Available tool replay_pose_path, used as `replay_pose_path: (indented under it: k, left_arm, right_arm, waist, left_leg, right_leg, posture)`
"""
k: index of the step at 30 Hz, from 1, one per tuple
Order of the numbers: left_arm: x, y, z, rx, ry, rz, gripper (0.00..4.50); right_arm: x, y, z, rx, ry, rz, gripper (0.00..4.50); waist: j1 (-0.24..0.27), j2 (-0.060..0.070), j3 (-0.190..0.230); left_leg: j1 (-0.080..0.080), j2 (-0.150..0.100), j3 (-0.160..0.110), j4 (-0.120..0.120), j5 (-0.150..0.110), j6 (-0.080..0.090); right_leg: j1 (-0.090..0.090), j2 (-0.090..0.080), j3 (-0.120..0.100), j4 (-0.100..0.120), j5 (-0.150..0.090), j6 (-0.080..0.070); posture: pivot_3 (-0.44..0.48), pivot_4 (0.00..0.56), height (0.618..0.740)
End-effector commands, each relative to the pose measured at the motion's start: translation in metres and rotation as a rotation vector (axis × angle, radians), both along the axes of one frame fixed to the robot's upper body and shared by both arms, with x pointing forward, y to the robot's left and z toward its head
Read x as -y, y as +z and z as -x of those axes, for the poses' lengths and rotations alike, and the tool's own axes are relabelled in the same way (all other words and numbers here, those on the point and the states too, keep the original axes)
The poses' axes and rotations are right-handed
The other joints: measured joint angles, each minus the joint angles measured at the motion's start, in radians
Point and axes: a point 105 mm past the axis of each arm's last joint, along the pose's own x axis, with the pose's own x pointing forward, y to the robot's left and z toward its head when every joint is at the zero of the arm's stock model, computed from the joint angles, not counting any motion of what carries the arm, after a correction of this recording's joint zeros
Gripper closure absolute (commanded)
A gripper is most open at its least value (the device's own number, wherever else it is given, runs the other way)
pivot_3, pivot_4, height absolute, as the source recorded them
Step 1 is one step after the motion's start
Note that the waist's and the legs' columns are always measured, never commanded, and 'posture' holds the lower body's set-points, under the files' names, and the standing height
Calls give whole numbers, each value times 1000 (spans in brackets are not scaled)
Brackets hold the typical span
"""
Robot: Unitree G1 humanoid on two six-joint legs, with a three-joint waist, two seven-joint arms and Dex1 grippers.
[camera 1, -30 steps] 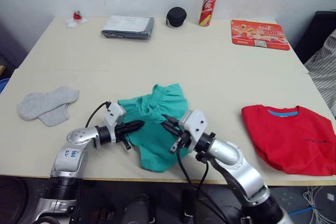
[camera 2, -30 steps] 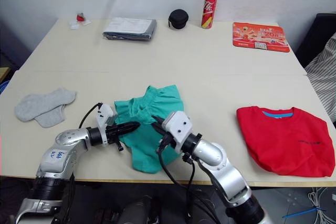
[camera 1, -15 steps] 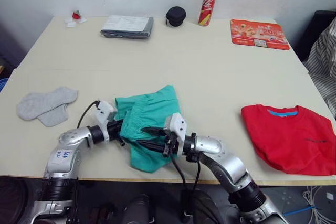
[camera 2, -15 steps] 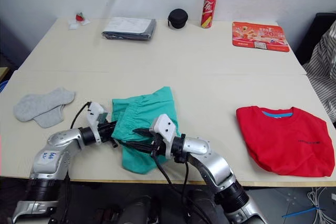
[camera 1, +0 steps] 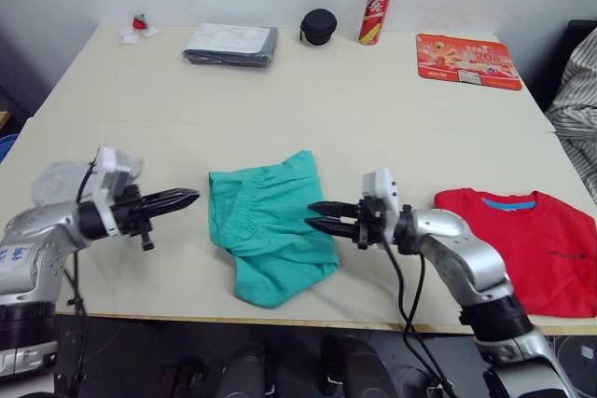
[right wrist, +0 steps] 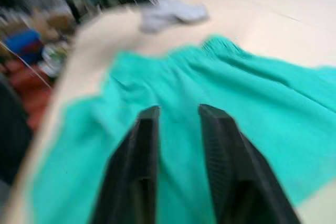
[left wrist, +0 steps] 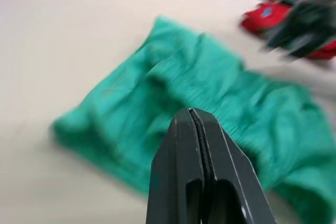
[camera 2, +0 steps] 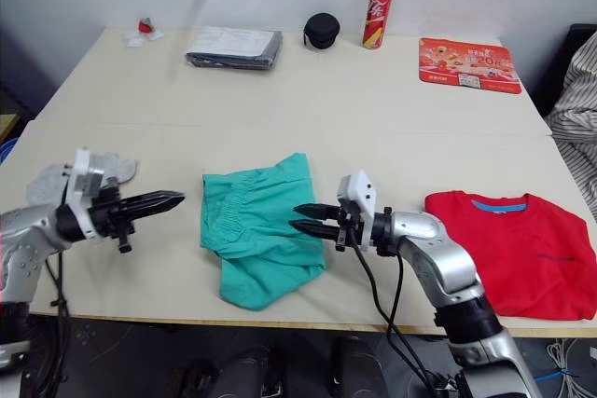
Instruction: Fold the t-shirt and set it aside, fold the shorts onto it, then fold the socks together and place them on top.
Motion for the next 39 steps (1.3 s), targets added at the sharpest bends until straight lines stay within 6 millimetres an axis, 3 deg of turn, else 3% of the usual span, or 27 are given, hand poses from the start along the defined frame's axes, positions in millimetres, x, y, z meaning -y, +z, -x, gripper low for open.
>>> replay_pose_path:
  k: [1, 6, 10, 12, 16, 21, 24, 30, 33, 36, 39]
  left_arm:
    - [49, 0, -12, 53, -93, -19, 4500]
    - [99, -49, -42, 34, -76, -161, 4500]
    - [100, -74, -58, 49, 9, -233, 4500]
    - [92, -81, -66, 36, 81, -209, 4500]
    - [89, -72, -55, 65, 9, -88, 4500]
    - [58, -29, -47, 166, -30, 27, 4500]
    - [36, -25, -35, 177, -60, -13, 4500]
    - [13, -58, -9, 124, -109, -135, 4500]
    - [11, -66, -4, 120, -98, -129, 4500]
    - [11, -79, 0, 117, -88, -142, 4500]
    - [13, -87, 3, 116, -96, -153, 4500]
  right_arm:
    - [-8, -22, -9, 126, 7, 141, 4464]
    - [-14, -59, -1, 87, 54, 252, 4464]
    - [-11, -68, 13, 50, 83, 259, 4464]
    - [-7, -70, 22, 30, 84, 248, 4464]
    - [0, -62, 35, 9, 105, 185, 4464]
    - [23, -19, 39, -72, 81, -1, 4464]
    - [39, -4, 38, -231, 45, -37, 3890]
    - [56, -3, 21, -639, -115, -51, 1856]
    - [53, -7, 12, -810, -177, -60, 921]
    - [37, -15, 13, -922, -157, -12, 41]
    - [16, -18, 6, -954, -169, -24, 41]
  waist:
    - [1, 0, 0]
    - [-9, 0, 0]
    - [-7, 0, 0]
    - [-5, 0, 0]
    - [-5, 0, 0]
    - [-5, 0, 1]
    - [-5, 0, 2]
    - [-4, 1, 2]
    - [-1, 1, 2]
    - [-4, 1, 2]
    - [-11, 1, 2]
  left_leg:
    - [0, -1, 0, 1, 1, 1]
    - [-5, 0, 3, 5, 3, 3]
    - [-5, 2, 2, 7, 3, 3]
    - [-5, 3, 1, 9, 3, 3]
    - [-2, 2, -1, 11, 3, 3]
    - [-3, 3, -1, 11, 3, 2]
    - [-3, 3, -2, 11, 3, 2]
    - [-4, 2, -3, 11, 2, 3]
    - [-7, 2, -5, 11, 2, 3]
    - [-7, 2, -5, 11, 2, 3]
    - [-7, 2, -4, 11, 1, 3]
  right_leg:
    - [0, 0, 0, 0, 0, 0]
    - [-2, 3, 0, 3, 2, 3]
    - [-2, 5, 0, 4, 2, 3]
    - [-2, 4, 0, 3, 1, 2]
    - [1, 2, 0, 5, 2, 2]
    - [-1, 1, 0, 8, 2, 1]
    - [-2, 1, 0, 8, 2, 1]
    - [-2, -1, -1, 7, 2, -1]
    - [-4, -1, -3, 7, 2, -2]
    - [-4, -2, -3, 7, 2, -2]
    - [-4, -2, -3, 6, 2, -2]
  posture:
    - [0, 150, 740]
    - [0, 150, 740]
    - [0, 150, 740]
    - [0, 150, 740]
    - [0, 150, 740]
    - [0, 150, 740]
    - [0, 150, 740]
    - [0, 150, 740]
    - [0, 150, 740]
    - [0, 150, 740]
    - [0, 150, 740]
